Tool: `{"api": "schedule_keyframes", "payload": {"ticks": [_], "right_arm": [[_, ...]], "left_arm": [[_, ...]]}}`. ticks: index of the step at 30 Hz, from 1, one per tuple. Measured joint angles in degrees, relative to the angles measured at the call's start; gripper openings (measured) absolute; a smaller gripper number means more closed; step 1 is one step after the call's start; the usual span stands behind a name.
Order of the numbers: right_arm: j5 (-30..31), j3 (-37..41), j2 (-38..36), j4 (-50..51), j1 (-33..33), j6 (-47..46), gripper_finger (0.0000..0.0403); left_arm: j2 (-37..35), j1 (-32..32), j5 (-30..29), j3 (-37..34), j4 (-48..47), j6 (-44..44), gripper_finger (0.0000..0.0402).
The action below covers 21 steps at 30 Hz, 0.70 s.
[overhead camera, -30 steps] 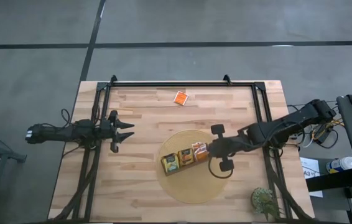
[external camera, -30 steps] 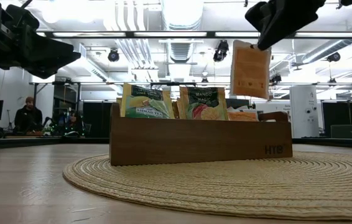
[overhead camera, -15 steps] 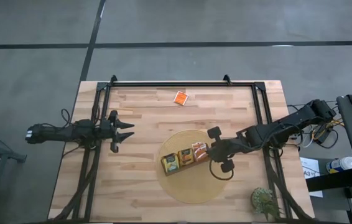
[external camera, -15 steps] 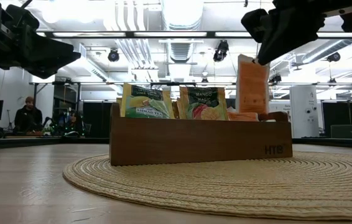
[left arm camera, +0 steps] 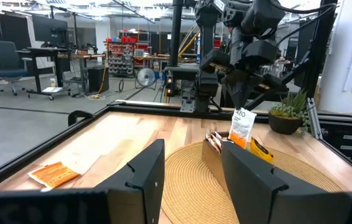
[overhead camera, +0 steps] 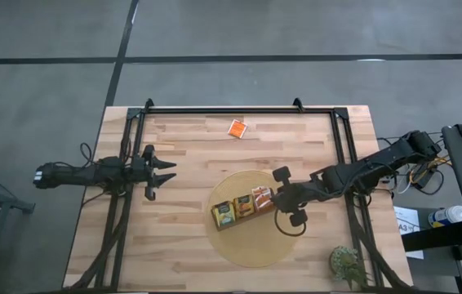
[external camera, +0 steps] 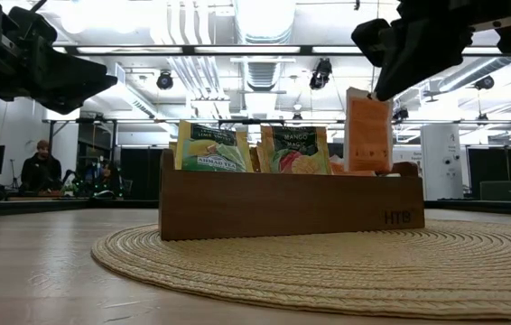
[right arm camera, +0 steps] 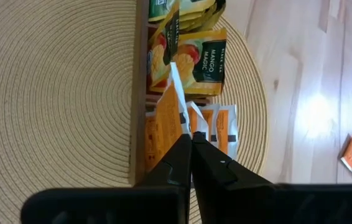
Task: Pick & Place Tea
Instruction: Put the orange tea bag into the right section of the wooden organizer
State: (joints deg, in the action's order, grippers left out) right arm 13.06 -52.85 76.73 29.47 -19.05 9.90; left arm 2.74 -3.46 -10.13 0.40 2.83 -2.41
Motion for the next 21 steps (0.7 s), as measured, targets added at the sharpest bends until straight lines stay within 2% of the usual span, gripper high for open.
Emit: {"api": "schedule_keyframes", "payload": {"ticks": [6,15,21], "right_arm": [[0.0,0.2,1.5,0.0,0.1,-0.4,0.0008],[0.1,-0.1,9.0,0.3,1.3,0.8,0.0008],[0.2,-1.1,10.6,0.4,1.3,2.6,0.0008]], "left_arm": [[0.0,0.0,0.0,0.0,0.0,0.0,0.0153],[0.0,0.0,0.0,0.0,0.0,0.0,0.0153],[0.0,0.0,0.0,0.0,-0.1,0.0,0.0153]]}}
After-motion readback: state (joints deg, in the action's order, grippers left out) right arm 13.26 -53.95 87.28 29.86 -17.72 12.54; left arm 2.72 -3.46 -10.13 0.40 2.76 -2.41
